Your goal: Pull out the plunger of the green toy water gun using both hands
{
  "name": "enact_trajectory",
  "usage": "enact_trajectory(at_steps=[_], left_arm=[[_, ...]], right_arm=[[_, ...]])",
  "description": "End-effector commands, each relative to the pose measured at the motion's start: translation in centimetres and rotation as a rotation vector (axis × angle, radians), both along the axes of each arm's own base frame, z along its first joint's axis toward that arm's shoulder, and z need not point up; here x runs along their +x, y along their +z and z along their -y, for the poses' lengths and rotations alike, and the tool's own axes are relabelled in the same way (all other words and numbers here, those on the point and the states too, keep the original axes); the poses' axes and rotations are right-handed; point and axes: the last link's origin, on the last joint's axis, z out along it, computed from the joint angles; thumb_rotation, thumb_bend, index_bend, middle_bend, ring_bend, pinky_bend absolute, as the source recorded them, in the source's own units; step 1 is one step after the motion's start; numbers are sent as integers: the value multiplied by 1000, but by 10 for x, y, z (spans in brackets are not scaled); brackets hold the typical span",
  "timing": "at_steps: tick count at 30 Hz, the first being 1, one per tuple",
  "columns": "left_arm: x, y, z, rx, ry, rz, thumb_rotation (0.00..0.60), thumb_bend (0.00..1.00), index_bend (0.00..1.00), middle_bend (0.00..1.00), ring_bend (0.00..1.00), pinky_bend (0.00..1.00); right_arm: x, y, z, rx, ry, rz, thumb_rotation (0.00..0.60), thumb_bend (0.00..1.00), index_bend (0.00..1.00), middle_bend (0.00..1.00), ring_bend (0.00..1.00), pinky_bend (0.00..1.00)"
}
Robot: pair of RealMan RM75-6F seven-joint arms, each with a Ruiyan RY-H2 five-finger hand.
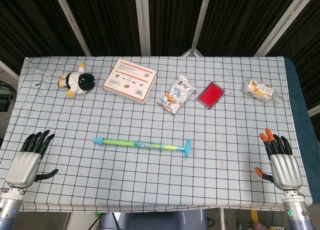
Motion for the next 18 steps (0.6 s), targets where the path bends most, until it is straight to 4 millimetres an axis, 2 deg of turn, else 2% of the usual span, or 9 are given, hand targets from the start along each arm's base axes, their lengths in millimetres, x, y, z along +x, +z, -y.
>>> enact_trajectory(at_steps=[1,6,8,11,18], left_arm=[[0,0,0,-1,1,-1,600,129,0,0,0,0],[1,1,1,2,1,-5,600,130,0,0,0,0],[1,1,1,6,4,-2,600,130,0,0,0,0],[0,1,1,7,6,-2,600,130,0,0,0,0],[0,1,1,4,9,-2,600,129,0,0,0,0]], right_arm=[[1,-1,1,9,2,1,600,211,12,0,0,0],[10,-9,10,49,5,50,600,212,189,3,0,0],[19,-14,17,66,23,77,600,212,229,16,0,0],[31,-22,27,88,40,115,600,212,251,35,0,0],[72,-57,53,202,67,225,600,212,282,48,0,0]])
